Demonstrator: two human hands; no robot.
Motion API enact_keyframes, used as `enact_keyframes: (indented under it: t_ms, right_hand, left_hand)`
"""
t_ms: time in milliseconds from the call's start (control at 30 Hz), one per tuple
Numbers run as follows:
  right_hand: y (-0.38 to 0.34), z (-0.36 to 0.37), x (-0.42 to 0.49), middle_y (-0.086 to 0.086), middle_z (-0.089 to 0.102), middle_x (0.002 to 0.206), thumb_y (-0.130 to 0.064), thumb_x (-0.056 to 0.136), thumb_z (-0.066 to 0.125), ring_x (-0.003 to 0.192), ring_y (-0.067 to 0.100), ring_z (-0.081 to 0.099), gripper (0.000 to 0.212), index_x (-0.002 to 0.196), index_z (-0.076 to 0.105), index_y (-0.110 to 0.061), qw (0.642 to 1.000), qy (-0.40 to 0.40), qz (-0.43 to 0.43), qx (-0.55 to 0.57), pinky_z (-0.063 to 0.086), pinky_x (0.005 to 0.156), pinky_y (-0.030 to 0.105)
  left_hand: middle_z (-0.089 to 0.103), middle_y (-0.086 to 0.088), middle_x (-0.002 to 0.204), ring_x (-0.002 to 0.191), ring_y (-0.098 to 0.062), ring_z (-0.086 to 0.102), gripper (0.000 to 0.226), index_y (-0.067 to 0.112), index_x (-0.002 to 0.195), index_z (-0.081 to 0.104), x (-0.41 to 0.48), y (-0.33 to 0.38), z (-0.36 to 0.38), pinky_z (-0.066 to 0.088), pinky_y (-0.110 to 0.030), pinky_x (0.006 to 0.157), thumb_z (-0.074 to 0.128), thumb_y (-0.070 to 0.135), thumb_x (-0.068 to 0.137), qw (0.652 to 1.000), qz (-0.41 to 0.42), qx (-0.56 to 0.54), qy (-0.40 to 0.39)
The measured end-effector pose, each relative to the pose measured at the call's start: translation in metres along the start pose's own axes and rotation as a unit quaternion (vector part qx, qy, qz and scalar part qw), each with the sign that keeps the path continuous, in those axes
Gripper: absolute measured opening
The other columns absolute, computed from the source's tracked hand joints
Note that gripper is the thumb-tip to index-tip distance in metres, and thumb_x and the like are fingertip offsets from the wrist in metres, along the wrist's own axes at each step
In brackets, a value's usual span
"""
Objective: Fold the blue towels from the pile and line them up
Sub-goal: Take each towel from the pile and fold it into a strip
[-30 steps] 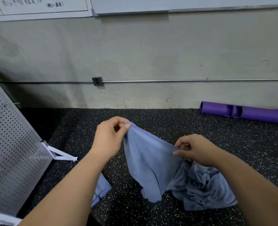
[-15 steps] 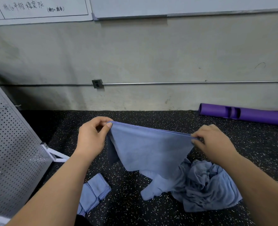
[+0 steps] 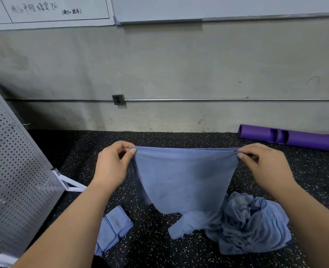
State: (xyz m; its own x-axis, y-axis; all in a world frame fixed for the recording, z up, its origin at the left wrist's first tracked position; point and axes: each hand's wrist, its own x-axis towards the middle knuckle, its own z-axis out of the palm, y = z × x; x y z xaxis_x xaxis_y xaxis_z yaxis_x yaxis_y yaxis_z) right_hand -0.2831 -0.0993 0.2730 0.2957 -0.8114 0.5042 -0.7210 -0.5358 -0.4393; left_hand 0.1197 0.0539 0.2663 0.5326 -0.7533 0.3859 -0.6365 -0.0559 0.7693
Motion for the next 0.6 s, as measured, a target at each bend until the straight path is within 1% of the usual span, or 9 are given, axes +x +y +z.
enact_keyframes:
  t_ms: [33,100,167,267,333,400,467,533,600]
  right_hand:
    - [-0.002,-0.002,0.000,-0.015,0.073,0.096,-0.018,0.091,0.082,0.080,0.007,0.068,0.010,0.099,0.083,-0.024,1.000,0.002,0.006,0.015,0.048,0.084,0.006]
    - [-0.005,-0.006,0.000,-0.020,0.073,0.094,-0.017,0.088,0.085,0.082,-0.002,0.067,0.013,0.096,0.083,-0.026,0.999,0.004,0.023,0.040,0.042,0.081,-0.001]
    - [-0.006,-0.008,0.000,-0.021,0.074,0.091,-0.018,0.085,0.087,0.082,-0.002,0.068,0.017,0.094,0.083,-0.032,0.996,0.007,0.045,0.070,0.043,0.080,0.000]
    - [-0.007,-0.010,0.001,-0.015,0.075,0.083,-0.019,0.082,0.090,0.081,0.001,0.068,0.023,0.093,0.081,-0.038,0.989,0.013,0.084,0.123,0.046,0.074,0.002]
    - [-0.006,-0.010,0.002,-0.012,0.076,0.082,-0.017,0.081,0.090,0.079,0.006,0.068,0.031,0.097,0.078,-0.042,0.982,0.008,0.102,0.159,0.050,0.075,0.008]
    - [-0.005,-0.011,0.003,-0.017,0.075,0.082,-0.017,0.081,0.091,0.077,0.008,0.067,0.036,0.098,0.077,-0.045,0.978,0.005,0.115,0.177,0.052,0.075,0.011]
    - [-0.005,-0.013,0.004,-0.025,0.072,0.077,-0.018,0.080,0.092,0.070,0.004,0.064,0.030,0.095,0.080,-0.041,0.978,0.001,0.123,0.168,0.049,0.067,0.007]
    - [-0.003,-0.013,0.004,-0.023,0.070,0.070,-0.021,0.081,0.092,0.063,0.002,0.060,0.020,0.089,0.082,-0.036,0.977,-0.011,0.133,0.164,0.045,0.060,0.009]
    - [0.001,-0.012,0.002,-0.018,0.072,0.071,-0.025,0.082,0.091,0.064,0.004,0.062,0.015,0.085,0.082,-0.036,0.978,-0.022,0.134,0.156,0.047,0.064,0.017]
  left_hand:
    - [0.076,0.016,0.089,0.086,-0.006,0.071,0.004,0.030,0.097,0.075,0.000,0.000,0.000,0.058,-0.035,0.083,0.076,0.026,0.098,1.000,0.001,0.001,-0.002]
    - [0.076,0.014,0.089,0.086,-0.006,0.071,0.006,0.030,0.094,0.075,0.001,0.000,0.001,0.058,-0.033,0.082,0.076,0.026,0.097,1.000,-0.002,-0.001,-0.003]
    - [0.076,0.013,0.087,0.084,-0.007,0.071,0.007,0.031,0.092,0.075,0.001,0.002,0.001,0.056,-0.027,0.078,0.077,0.026,0.096,1.000,-0.005,0.001,-0.002]
    - [0.075,0.014,0.083,0.080,-0.005,0.068,0.008,0.031,0.090,0.076,-0.001,0.005,-0.001,0.049,-0.014,0.069,0.080,0.026,0.094,1.000,-0.001,0.015,-0.008]
    - [0.074,0.014,0.083,0.080,-0.005,0.068,0.008,0.031,0.090,0.076,-0.002,0.006,-0.002,0.047,-0.011,0.066,0.081,0.026,0.093,1.000,0.003,0.024,-0.017]
    - [0.074,0.013,0.083,0.081,-0.003,0.067,0.010,0.031,0.089,0.077,-0.003,0.007,-0.002,0.045,-0.007,0.066,0.082,0.023,0.092,0.999,0.003,0.028,-0.023]
    - [0.074,0.013,0.083,0.082,-0.001,0.066,0.012,0.031,0.089,0.076,-0.003,0.008,-0.002,0.043,-0.004,0.067,0.081,0.020,0.093,0.999,0.002,0.034,-0.024]
    - [0.073,0.013,0.084,0.083,0.001,0.066,0.012,0.030,0.090,0.076,-0.003,0.010,-0.001,0.041,-0.002,0.067,0.080,0.019,0.094,0.999,0.003,0.044,-0.024]
    - [0.073,0.014,0.085,0.084,0.003,0.065,0.011,0.030,0.092,0.076,-0.004,0.010,-0.001,0.041,-0.003,0.066,0.078,0.020,0.095,0.999,0.000,0.049,-0.020]
